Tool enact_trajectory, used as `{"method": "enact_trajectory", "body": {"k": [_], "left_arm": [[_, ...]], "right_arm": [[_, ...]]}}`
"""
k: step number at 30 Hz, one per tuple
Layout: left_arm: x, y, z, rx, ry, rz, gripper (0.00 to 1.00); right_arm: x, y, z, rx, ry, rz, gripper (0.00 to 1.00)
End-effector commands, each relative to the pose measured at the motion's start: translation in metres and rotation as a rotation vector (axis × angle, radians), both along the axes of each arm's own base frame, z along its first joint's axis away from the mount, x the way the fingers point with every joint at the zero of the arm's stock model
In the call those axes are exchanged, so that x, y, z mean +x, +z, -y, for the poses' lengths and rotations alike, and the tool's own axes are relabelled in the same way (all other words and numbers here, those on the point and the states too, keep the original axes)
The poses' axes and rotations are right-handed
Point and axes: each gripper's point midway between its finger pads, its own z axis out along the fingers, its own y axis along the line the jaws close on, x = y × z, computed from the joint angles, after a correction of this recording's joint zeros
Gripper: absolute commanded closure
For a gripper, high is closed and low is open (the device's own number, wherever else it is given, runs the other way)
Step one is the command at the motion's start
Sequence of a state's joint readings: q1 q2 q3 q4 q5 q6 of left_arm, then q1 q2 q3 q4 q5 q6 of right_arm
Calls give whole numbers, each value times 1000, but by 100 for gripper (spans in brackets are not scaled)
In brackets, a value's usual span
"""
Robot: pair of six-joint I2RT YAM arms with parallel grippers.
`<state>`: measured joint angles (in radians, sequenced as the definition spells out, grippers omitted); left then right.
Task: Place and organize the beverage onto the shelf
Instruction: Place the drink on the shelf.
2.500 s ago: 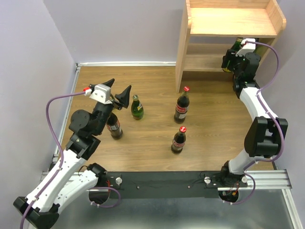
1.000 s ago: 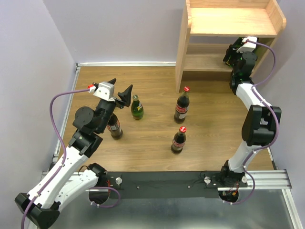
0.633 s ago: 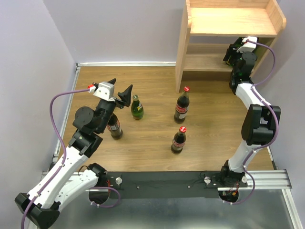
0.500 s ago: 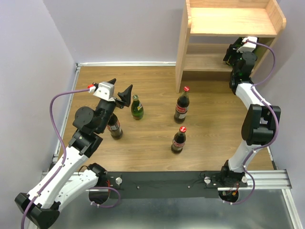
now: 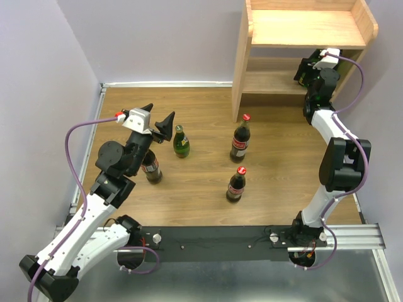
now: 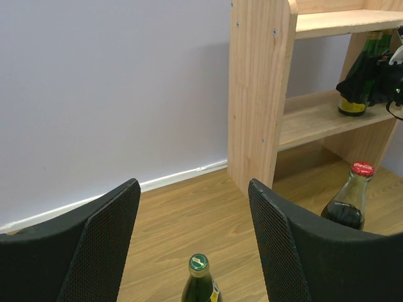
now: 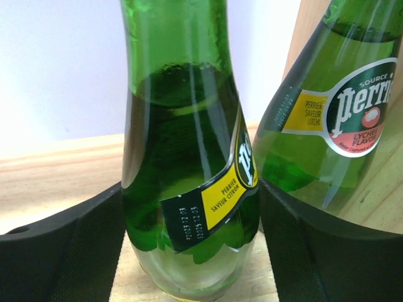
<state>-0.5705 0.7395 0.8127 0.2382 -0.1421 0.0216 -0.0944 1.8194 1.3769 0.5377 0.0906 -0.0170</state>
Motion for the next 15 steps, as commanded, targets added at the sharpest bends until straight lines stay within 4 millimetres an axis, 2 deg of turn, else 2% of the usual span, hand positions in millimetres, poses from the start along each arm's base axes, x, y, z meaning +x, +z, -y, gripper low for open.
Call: {"method": "enact_trajectory", "body": {"k": [1,15], "left_arm": [[-2,4,-5,-20,15,13,23],[-4,4,-6,-21,15,17,23]], "right_arm": [[-12,57,11,-36,-32,148,10],[-22,62,8,-51,-19,155,7]]}}
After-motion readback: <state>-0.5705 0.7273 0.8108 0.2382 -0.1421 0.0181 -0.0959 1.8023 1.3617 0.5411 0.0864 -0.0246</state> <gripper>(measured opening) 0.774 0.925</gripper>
